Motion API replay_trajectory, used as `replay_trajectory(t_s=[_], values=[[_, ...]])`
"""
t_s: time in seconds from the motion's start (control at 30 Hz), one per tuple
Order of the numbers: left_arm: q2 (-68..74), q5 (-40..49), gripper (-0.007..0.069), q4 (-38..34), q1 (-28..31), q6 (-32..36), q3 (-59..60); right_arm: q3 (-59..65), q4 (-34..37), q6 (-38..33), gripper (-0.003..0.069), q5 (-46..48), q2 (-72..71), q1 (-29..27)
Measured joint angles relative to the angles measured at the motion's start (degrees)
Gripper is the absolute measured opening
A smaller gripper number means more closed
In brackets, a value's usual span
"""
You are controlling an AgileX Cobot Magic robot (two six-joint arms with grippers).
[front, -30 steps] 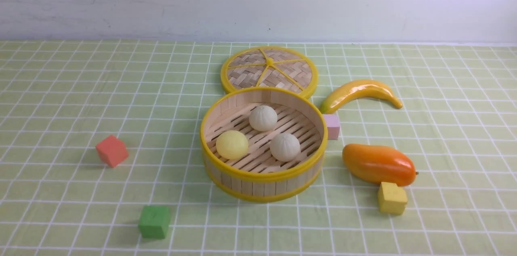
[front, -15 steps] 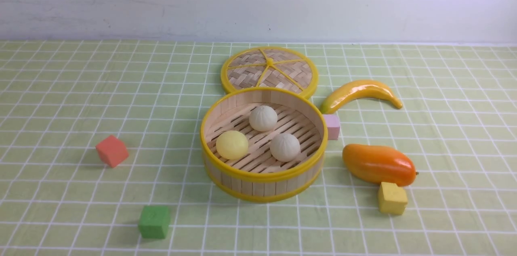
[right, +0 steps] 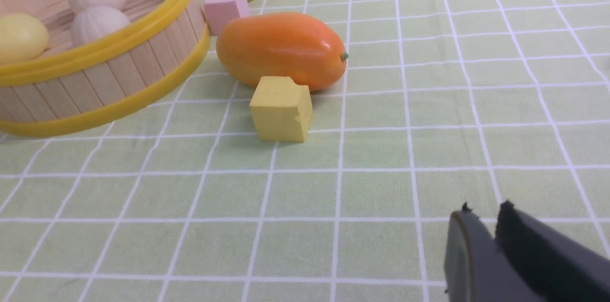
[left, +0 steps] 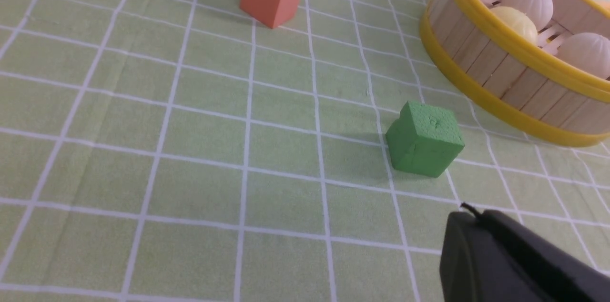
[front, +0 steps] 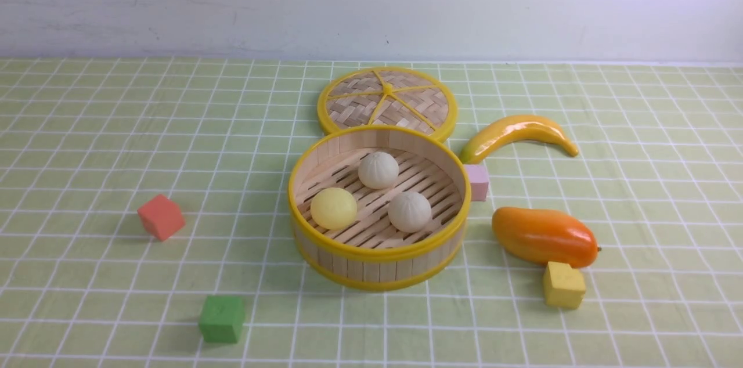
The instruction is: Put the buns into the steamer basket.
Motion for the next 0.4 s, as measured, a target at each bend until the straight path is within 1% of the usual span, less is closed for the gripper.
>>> replay_trajectory(t_s=[0.4], values=[[0.0,0.0,-0.0013,0.0,0.0,0.0,0.0,0.0,0.0,0.0,0.0095,0.0,0.0,0.0]])
